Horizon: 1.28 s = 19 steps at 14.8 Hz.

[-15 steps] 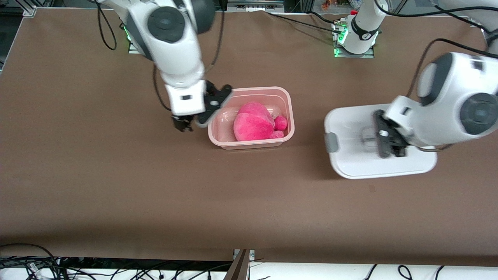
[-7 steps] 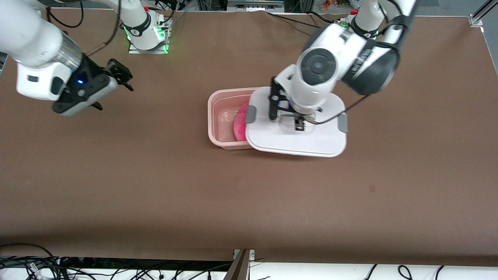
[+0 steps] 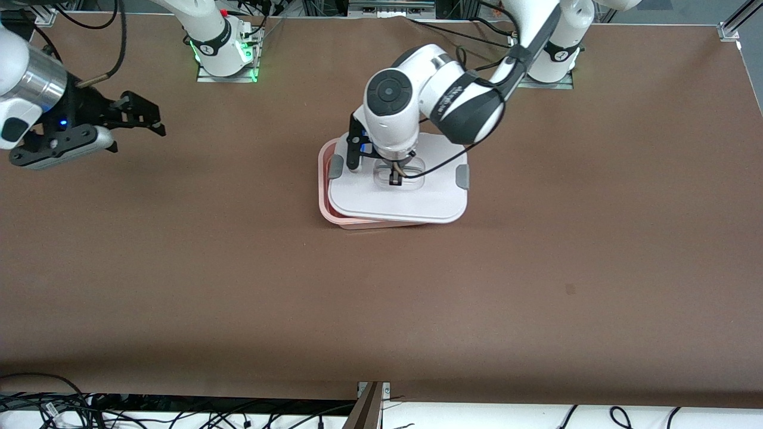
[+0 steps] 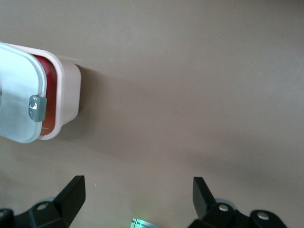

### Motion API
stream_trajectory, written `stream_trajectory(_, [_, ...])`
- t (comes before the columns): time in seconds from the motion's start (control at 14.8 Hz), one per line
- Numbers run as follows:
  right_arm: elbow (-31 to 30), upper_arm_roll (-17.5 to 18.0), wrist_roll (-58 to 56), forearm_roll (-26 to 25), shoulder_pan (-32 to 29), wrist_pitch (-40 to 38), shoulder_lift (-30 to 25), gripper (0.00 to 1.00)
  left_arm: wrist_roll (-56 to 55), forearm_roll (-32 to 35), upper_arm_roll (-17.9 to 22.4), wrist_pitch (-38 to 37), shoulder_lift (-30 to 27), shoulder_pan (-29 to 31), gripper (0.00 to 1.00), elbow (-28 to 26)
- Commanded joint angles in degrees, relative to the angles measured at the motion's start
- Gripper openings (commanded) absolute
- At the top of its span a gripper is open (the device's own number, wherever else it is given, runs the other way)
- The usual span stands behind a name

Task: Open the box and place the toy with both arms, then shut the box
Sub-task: 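Place the lid onto the tub with the left gripper while the right gripper withdraws, then press the lid down onto the tub with the left gripper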

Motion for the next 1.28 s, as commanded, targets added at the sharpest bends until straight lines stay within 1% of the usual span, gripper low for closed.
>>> stream_trajectory(0.0, [-6.55,5.5,1.62,-0.73,-5.33,1.72,-6.13,1.0,-2.33,0.1,0.99,1.79,1.05,-1.55,0.0,1.2])
stream_trajectory(0.07, [-8.66,6.03,1.62,-2.92,-5.77,2.69,-8.06,1.0,-3.73,0.01,0.99,2.76,1.49,-1.98,0.0,1.29])
stream_trajectory(0.14, [-9.11,6.12,1.01,-4.5,-5.78,2.78,-8.69,1.0,-5.39,0.01,0.99,3.29,1.75,-1.99,0.0,1.38])
stream_trajectory(0.27, [-8.33,6.48,0.65,-5.92,-5.69,2.17,-8.79,1.0,-6.11,0.01,0.9,3.47,2.1,-1.99,0.0,1.47])
stream_trajectory(0.61, [-7.19,6.48,0.74,-7.15,-5.6,1.73,-8.61,1.0,-8.31,-0.08,0.9,3.65,2.54,-2.16,0.0,2.08])
stream_trajectory(0.74, [-4.91,6.48,1.09,-7.16,-5.34,1.55,-7.91,1.0,-8.57,0.01,0.9,3.74,2.81,-2.17,0.0,2.17])
stream_trajectory(0.88, [-2.8,6.3,1.0,-9.17,-4.29,0.85,-7.21,1.0,-8.84,0.18,0.9,3.74,2.9,-2.08,0.0,2.0])
stream_trajectory(1.01, [-1.74,5.78,0.56,-9.18,-4.81,0.94,-7.12,1.0,-10.33,0.27,0.9,3.74,3.25,-2.08,0.0,1.82])
stream_trajectory(1.08, [-2.17,5.51,0.74,-9.09,-4.9,0.85,-7.03,1.0,-10.33,0.27,0.9,3.74,3.42,-2.08,0.0,1.91])
stream_trajectory(1.22, [-1.3,5.51,1.7,-8.57,-4.72,0.41,-5.54,1.0,-10.33,0.27,0.99,3.74,3.51,-1.99,0.0,1.82])
